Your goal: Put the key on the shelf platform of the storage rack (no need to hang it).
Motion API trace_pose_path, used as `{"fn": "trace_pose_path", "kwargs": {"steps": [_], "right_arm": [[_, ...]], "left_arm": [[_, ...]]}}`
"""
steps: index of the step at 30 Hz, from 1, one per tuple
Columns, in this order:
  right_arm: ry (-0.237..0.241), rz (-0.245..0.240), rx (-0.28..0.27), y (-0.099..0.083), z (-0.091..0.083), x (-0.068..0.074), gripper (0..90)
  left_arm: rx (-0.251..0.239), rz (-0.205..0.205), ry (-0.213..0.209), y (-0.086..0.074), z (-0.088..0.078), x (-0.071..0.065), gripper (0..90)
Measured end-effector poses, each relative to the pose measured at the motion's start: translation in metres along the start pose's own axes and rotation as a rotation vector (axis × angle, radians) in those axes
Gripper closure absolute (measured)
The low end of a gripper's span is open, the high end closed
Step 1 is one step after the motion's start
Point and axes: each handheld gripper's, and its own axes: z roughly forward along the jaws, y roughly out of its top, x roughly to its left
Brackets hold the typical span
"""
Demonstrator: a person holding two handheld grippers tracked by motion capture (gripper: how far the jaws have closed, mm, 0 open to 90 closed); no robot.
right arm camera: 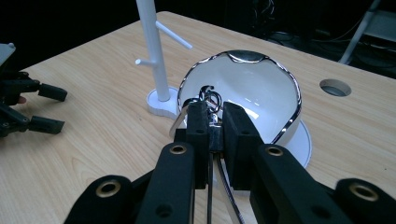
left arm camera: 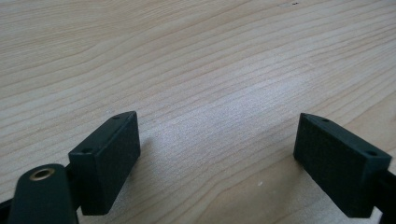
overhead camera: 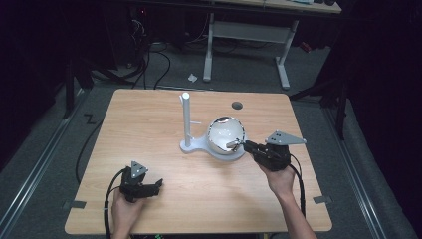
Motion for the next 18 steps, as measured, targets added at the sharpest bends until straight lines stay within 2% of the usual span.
{"fn": "trace_pose_path", "kwargs": {"steps": [18], "right_arm": [[0.000, 0.023, 0.052, 0.012, 0.037, -0.014, 82.2]], "left_arm": [[-0.001, -0.001, 0.001, 0.000, 0.000, 0.000, 15.0]]}}
